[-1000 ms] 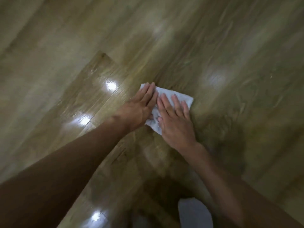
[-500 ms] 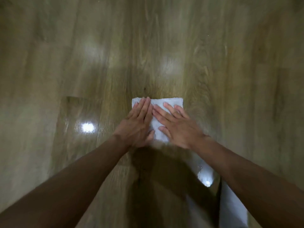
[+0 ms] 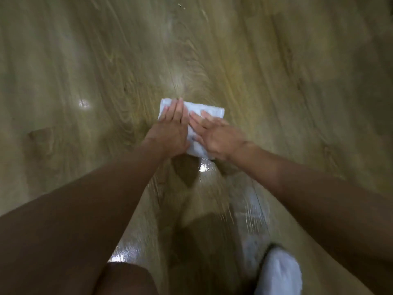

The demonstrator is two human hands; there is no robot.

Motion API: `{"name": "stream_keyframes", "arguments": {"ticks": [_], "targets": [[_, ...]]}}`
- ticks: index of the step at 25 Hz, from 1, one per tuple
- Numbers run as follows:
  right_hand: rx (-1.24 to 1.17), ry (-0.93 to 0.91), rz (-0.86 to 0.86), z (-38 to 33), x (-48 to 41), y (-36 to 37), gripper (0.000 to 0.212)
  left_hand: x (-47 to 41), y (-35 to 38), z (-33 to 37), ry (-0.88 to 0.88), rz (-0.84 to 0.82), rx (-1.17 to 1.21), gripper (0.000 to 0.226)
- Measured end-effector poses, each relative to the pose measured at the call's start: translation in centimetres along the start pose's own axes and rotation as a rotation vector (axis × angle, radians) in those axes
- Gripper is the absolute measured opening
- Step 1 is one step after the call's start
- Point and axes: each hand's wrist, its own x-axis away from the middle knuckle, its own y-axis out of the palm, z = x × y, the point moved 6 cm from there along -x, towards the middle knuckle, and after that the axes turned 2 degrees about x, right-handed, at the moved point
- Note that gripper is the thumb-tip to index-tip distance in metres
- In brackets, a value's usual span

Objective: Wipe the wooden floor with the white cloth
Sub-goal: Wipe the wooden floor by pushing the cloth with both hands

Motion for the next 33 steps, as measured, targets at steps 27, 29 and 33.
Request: {"name": "stream_keyframes", "arguments": {"ticks": [27,29,33], "targets": [[-0.228,0.435,0.163,6.9,11.1,4.0,0.061,-5.0,-1.4,13.2,0.209,0.108,0.023,0.084],[-0.26,0.491,0.125,4.9,15.5,6.1,0.061,-2.0,0.0,16.4,0.29,0.081,-0.008,0.086],[-0.353,0.605,0.094,6.9,13.4,5.4,0.067,-5.4,-1.9,17.0,0.276,0.002,-0.068,0.085]]}}
